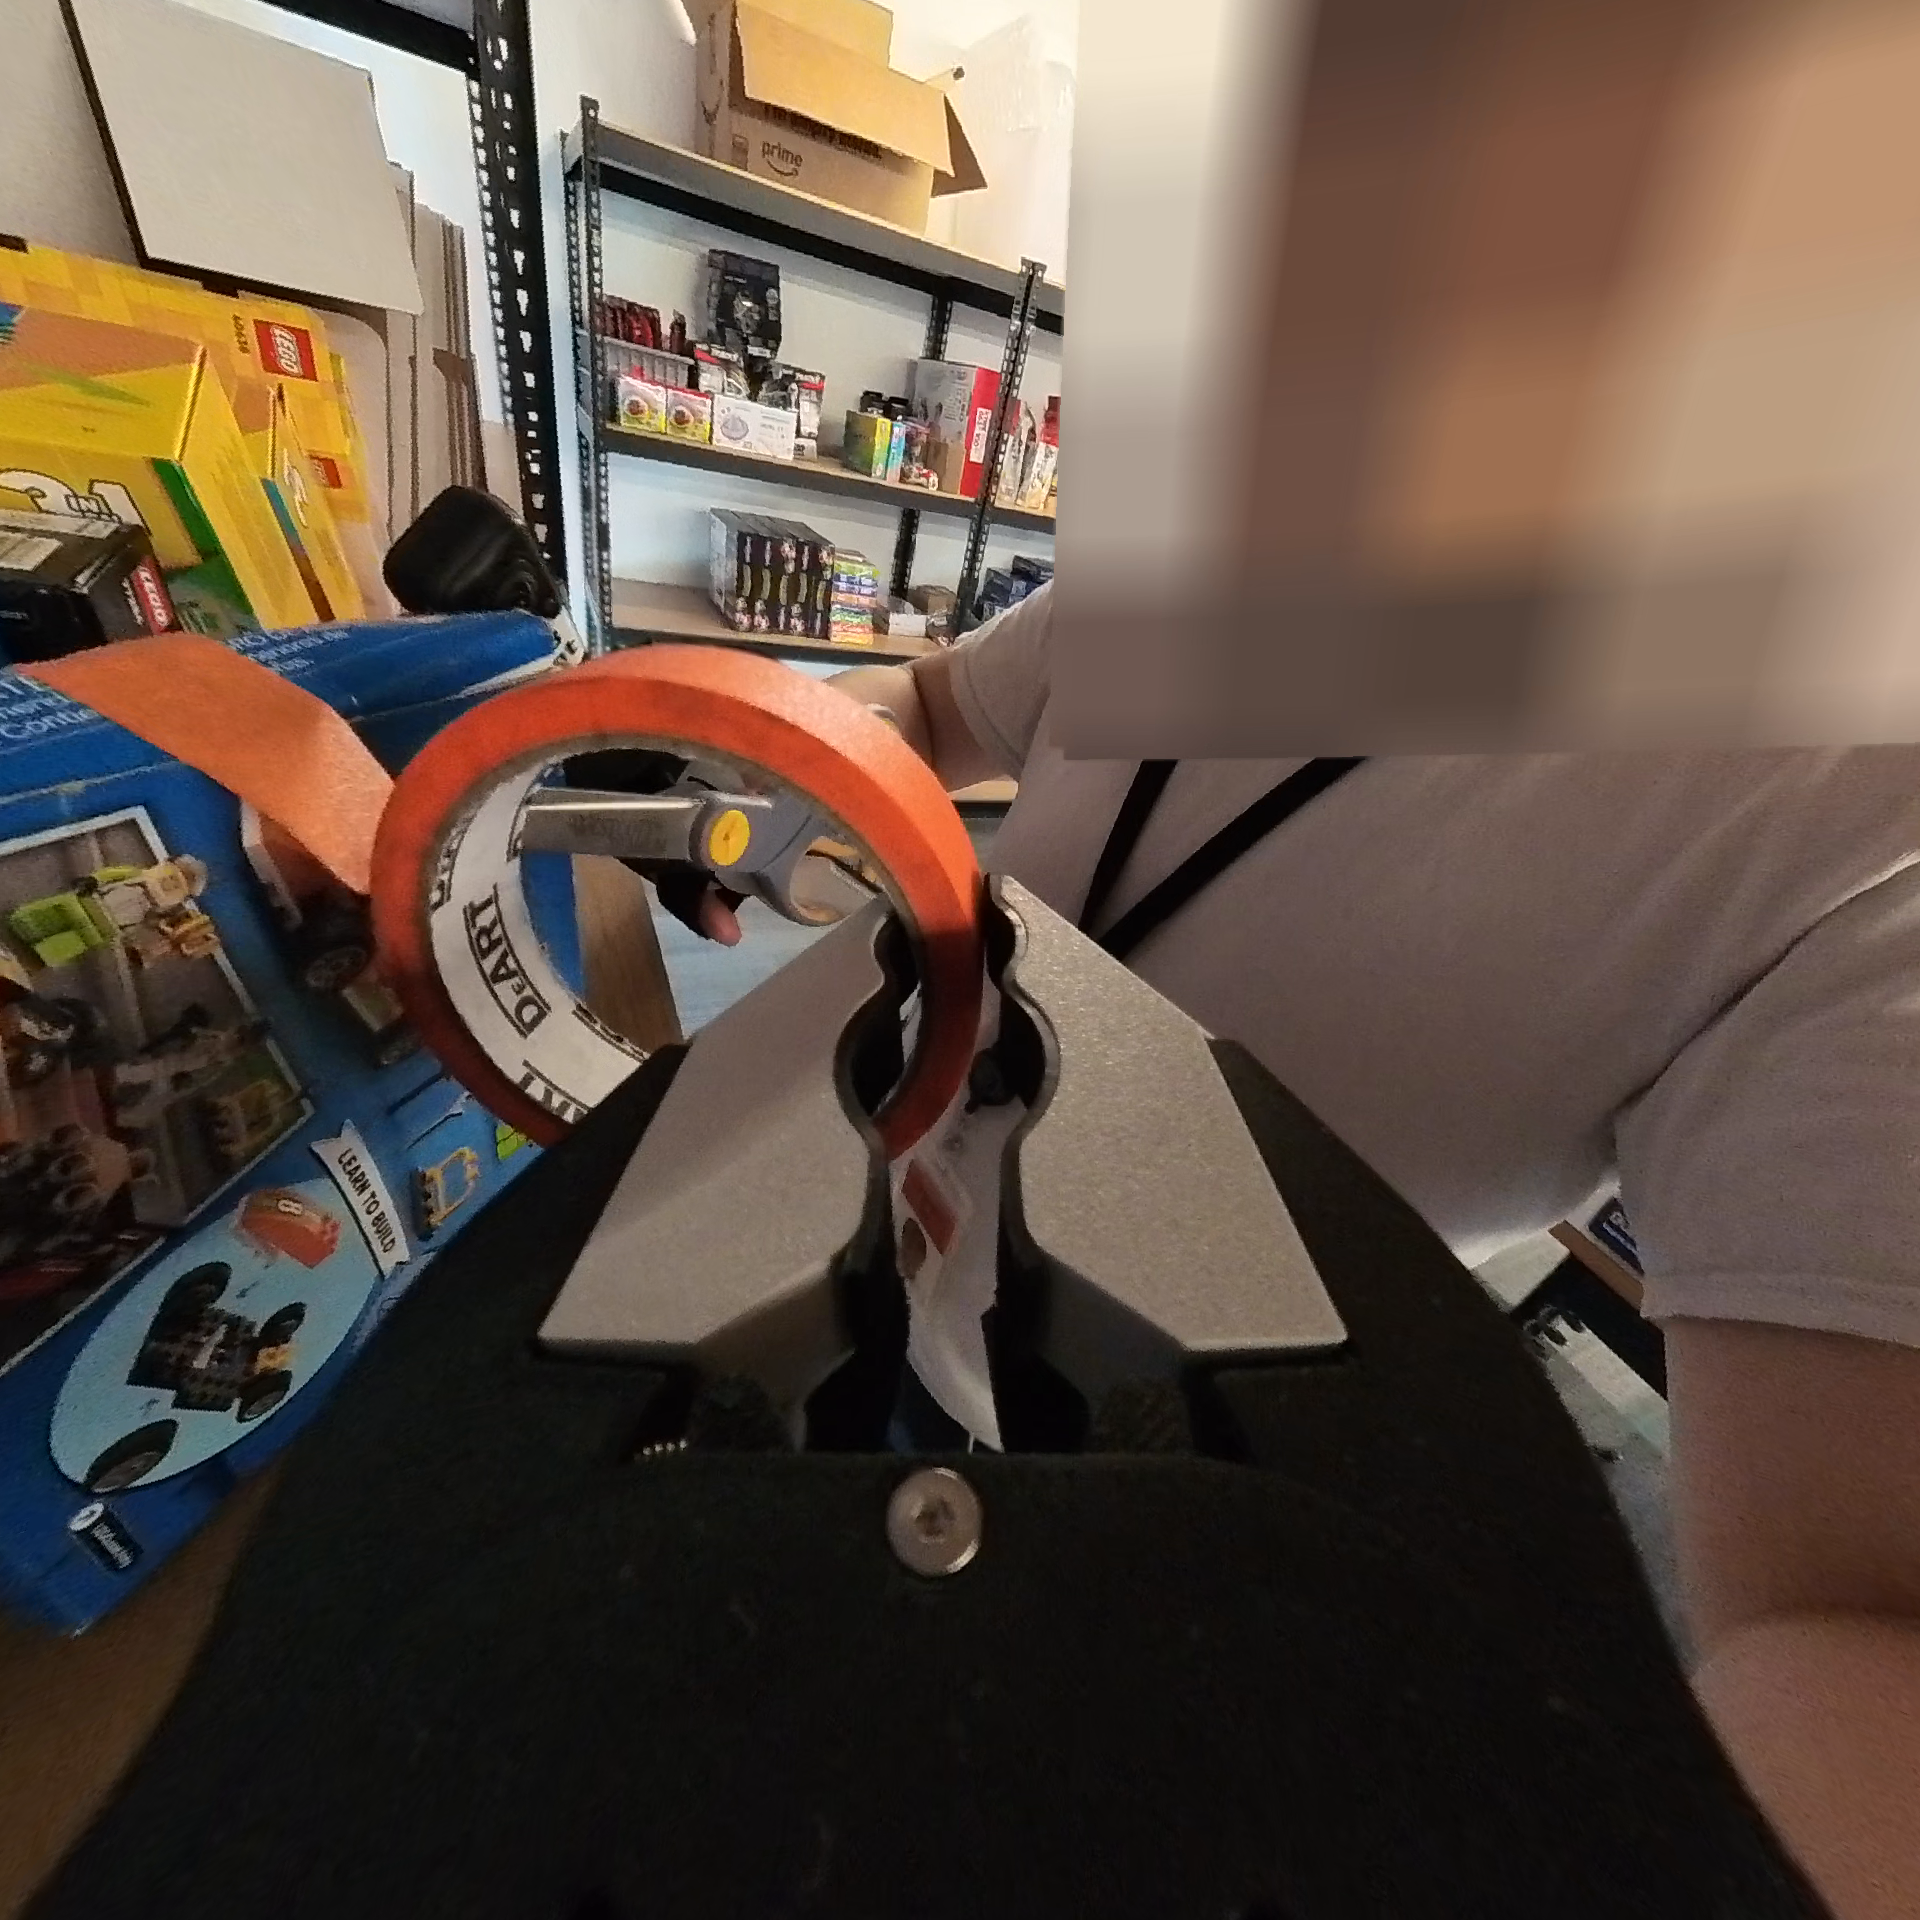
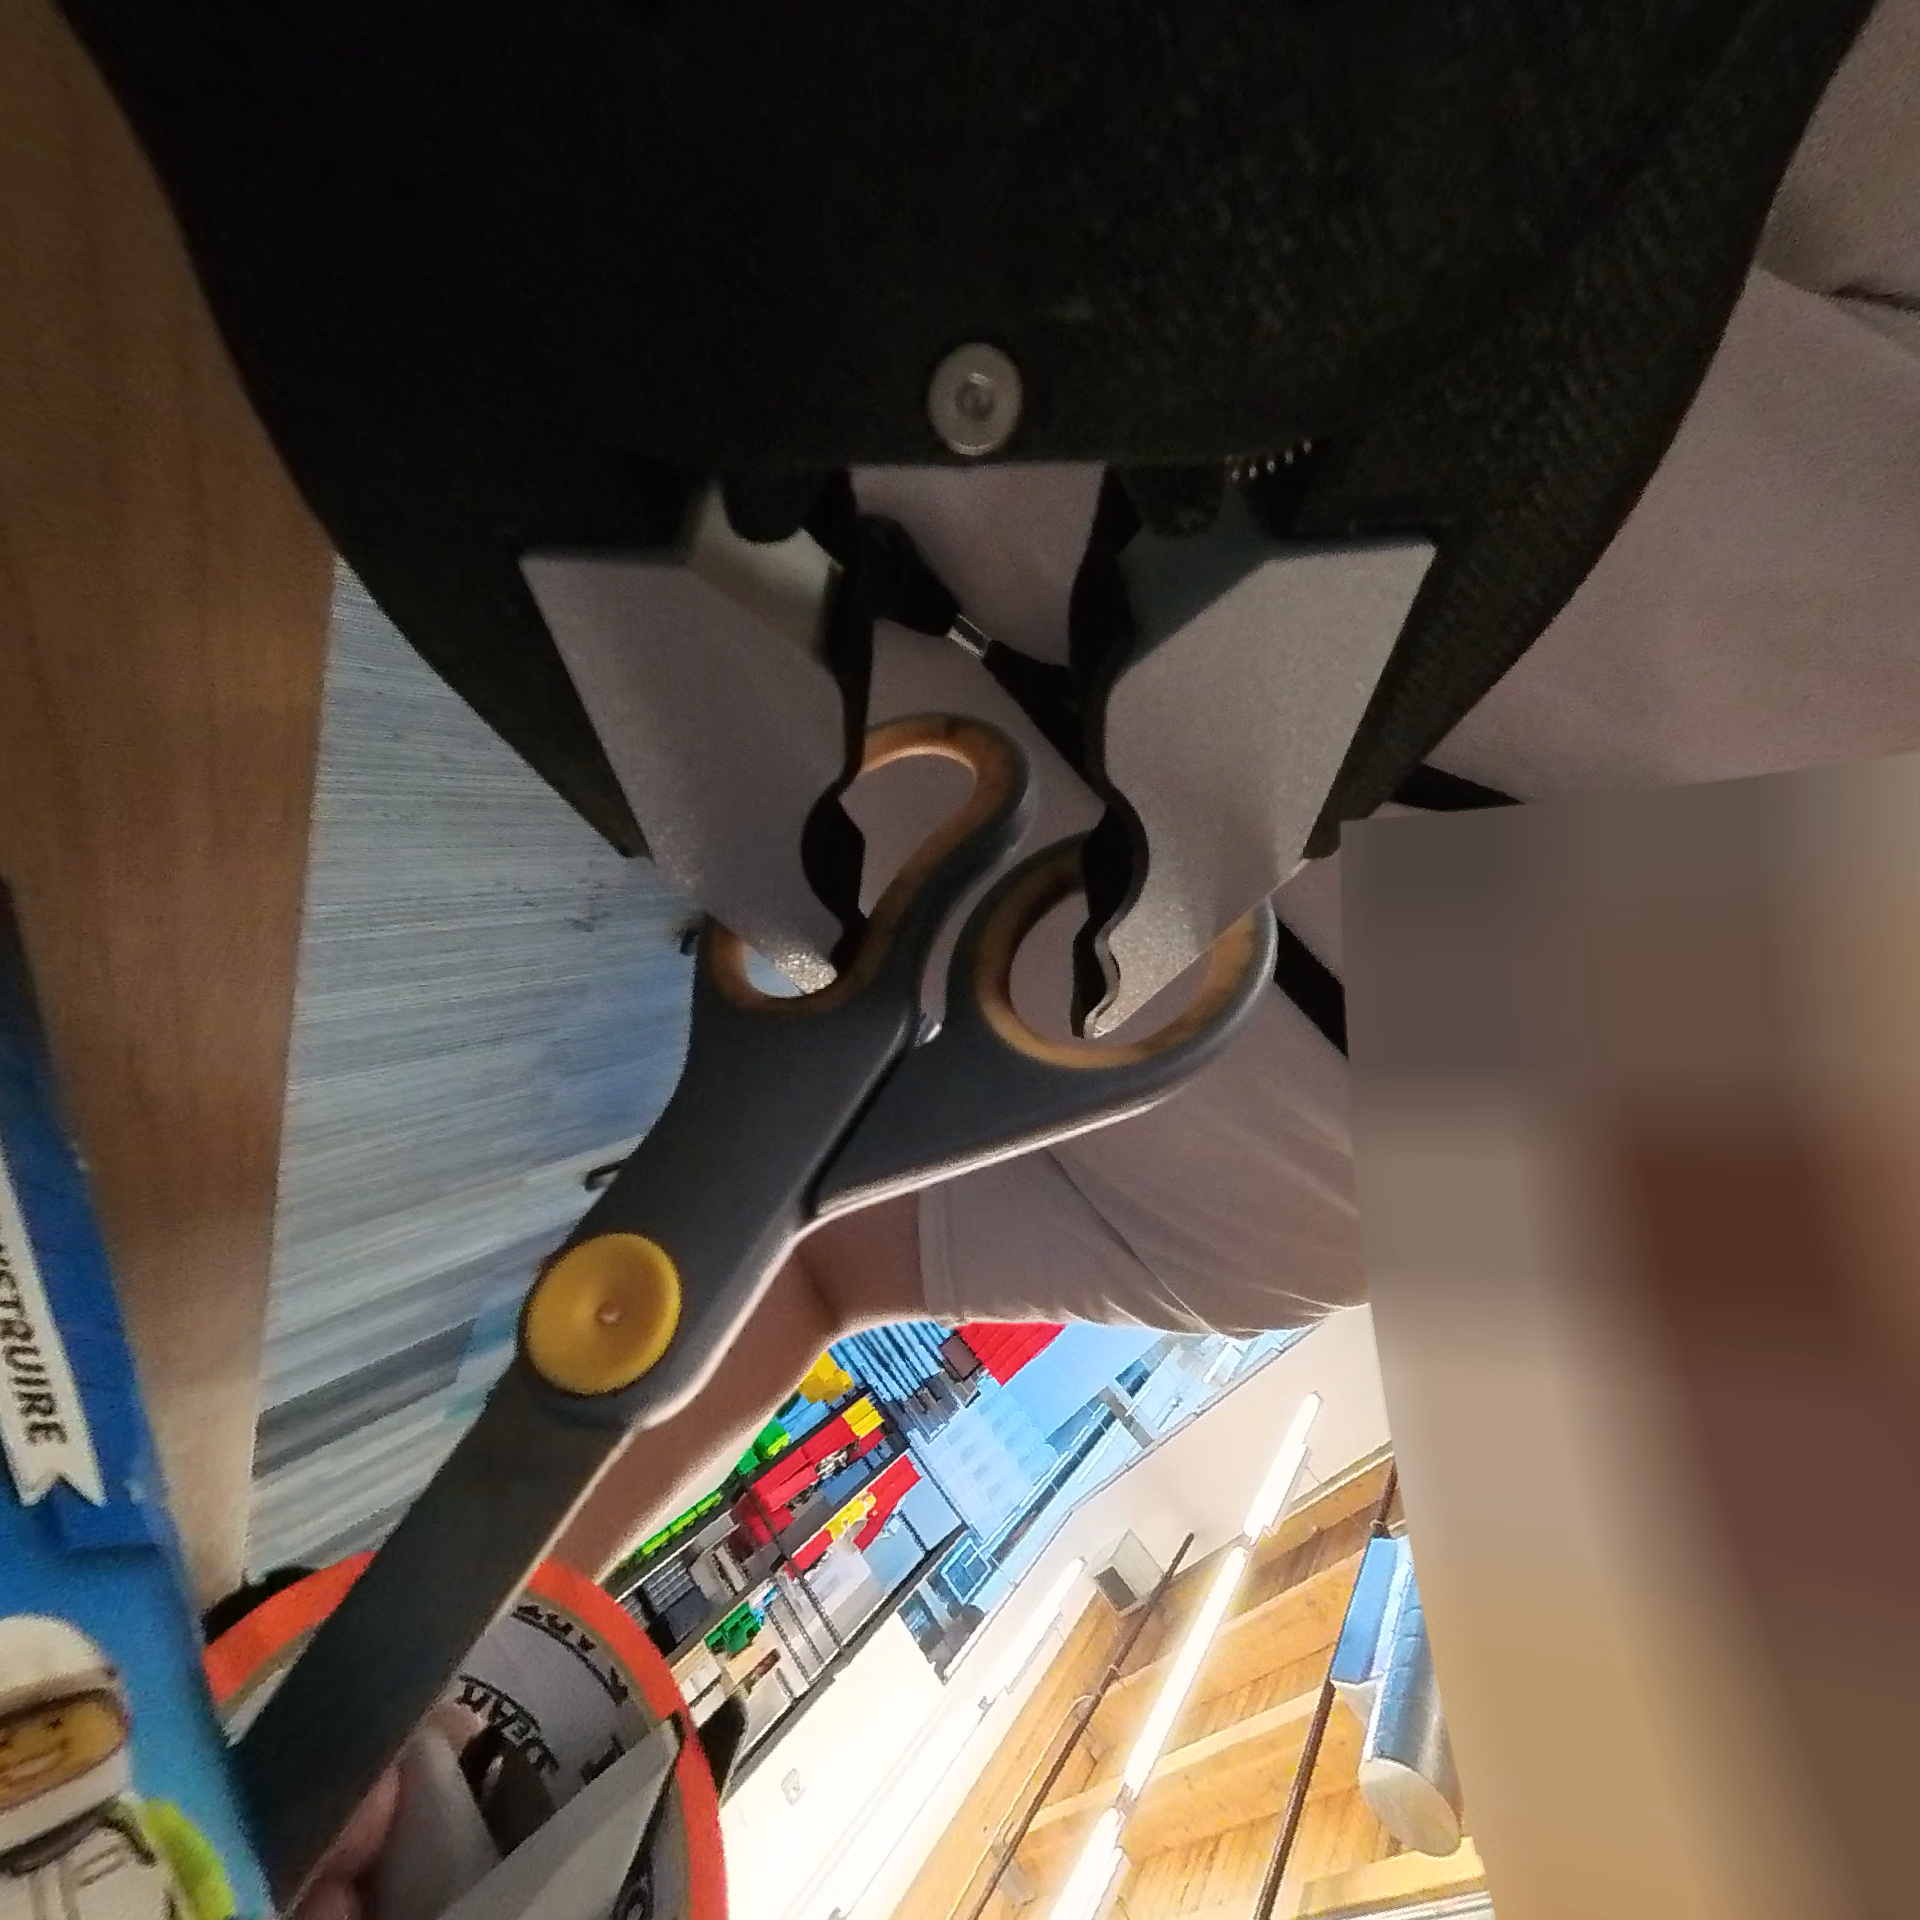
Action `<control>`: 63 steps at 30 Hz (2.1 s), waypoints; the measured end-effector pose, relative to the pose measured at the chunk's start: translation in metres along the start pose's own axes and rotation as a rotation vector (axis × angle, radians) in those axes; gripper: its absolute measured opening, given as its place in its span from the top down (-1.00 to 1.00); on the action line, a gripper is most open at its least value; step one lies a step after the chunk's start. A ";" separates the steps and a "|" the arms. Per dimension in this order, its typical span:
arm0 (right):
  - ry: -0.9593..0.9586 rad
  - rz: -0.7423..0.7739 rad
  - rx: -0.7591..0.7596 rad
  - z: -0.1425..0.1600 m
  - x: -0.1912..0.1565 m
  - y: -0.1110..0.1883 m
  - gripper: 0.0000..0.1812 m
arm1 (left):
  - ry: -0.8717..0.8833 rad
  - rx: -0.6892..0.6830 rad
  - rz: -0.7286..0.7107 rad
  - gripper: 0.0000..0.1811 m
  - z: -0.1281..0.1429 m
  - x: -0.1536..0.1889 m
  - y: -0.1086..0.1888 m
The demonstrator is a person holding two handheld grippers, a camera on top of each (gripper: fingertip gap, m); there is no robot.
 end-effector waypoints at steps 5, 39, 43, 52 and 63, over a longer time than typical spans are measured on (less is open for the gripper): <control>0.004 -0.012 0.009 0.000 -0.002 0.001 0.55 | -0.003 0.019 0.002 0.90 -0.002 0.001 0.002; -0.005 0.030 -0.109 0.003 0.000 -0.007 0.54 | -0.052 0.080 0.030 0.90 -0.007 0.010 0.010; -0.010 0.034 -0.107 -0.001 0.001 -0.005 0.54 | -0.052 0.081 0.036 0.90 -0.006 0.009 0.010; -0.031 0.033 -0.137 -0.006 0.003 -0.006 0.54 | -0.055 0.084 0.033 0.90 -0.005 0.010 0.012; -0.044 0.027 -0.122 -0.002 0.002 -0.005 0.54 | -0.065 0.082 0.036 0.89 -0.007 0.012 0.013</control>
Point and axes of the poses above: each gripper's, where its closed fingertips meet, y back along the fingers, z out of its underside, x = y × z across the jaws, the point moved 1 cm from there along y, back along the fingers, and after that the axes turned 10 degrees about -x, right-handed, at the moved point
